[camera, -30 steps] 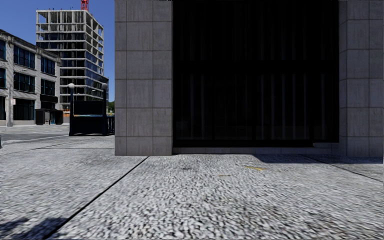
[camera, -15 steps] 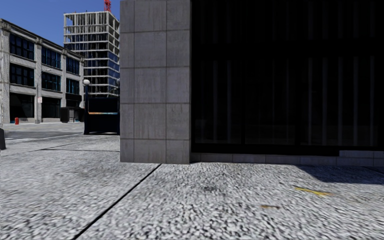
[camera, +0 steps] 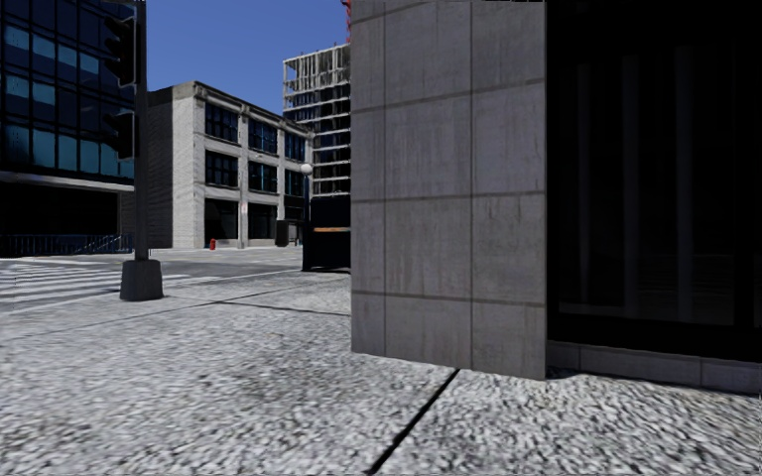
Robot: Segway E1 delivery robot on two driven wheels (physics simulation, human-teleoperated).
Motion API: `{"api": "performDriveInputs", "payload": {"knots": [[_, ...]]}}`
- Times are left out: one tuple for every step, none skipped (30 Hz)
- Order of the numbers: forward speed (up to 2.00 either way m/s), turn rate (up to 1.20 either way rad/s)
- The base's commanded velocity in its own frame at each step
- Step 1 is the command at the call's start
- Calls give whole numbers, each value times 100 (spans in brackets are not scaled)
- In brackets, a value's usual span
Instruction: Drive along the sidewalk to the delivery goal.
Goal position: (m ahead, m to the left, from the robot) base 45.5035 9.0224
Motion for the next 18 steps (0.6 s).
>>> {"api": "performDriveInputs", "payload": {"knots": [[196, 85], [190, 86], [179, 86], [179, 86], [171, 86], [165, 86], [164, 86], [164, 86], [163, 86], [163, 86], [162, 86], [162, 86], [162, 86], [162, 86], [162, 86], [162, 86], [162, 86], [162, 86]]}}
